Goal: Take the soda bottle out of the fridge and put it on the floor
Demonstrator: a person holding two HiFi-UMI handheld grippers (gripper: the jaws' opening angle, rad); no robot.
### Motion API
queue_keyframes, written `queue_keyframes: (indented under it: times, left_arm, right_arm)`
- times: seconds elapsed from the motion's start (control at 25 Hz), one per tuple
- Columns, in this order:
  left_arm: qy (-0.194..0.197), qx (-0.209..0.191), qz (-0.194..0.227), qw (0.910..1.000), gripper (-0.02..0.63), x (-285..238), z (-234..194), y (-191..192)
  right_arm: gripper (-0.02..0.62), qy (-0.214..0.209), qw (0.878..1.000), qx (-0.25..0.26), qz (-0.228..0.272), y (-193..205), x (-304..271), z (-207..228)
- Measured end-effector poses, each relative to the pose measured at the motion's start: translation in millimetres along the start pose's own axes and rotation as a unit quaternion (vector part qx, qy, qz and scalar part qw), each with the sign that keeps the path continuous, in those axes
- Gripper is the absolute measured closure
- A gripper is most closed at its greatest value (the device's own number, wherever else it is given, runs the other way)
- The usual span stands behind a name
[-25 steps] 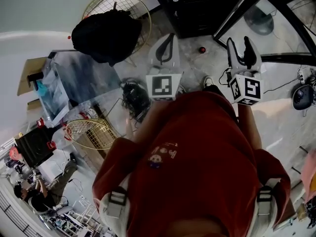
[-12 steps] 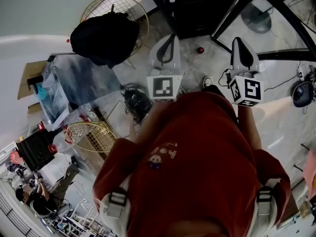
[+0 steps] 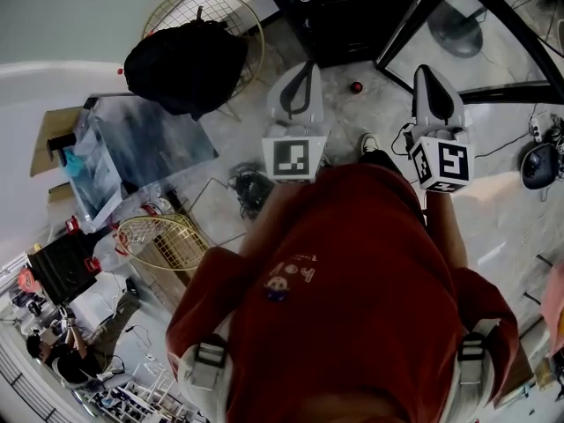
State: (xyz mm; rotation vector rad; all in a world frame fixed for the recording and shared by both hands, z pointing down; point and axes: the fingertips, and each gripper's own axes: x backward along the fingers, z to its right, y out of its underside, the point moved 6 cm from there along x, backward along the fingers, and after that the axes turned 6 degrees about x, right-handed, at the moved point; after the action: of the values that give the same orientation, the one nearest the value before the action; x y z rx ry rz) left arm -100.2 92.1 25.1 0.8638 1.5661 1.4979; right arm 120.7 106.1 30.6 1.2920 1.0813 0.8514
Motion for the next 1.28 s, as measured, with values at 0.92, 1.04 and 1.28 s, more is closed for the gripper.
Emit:
queue_keyframes:
  times: [0.92, 1.04, 1.28]
  left_arm:
    - [0.004, 0.004, 0.007, 1.0000, 0.606, 10, 1, -3]
    - [0.001, 0.006, 0.003, 1.0000, 0.606, 11, -1, -4]
    - [-0.001, 0.001, 0.003, 1.0000, 0.606, 12, -2, -4]
  right_arm:
    - [0.594, -0.004, 1.000, -0.012, -0.010, 6, 6, -8]
    - [0.594, -0.004, 1.000, -0.012, -0.011, 5, 5, -8]
    - [0.594, -0.005, 1.000, -0.013, -0.012, 6, 3, -9]
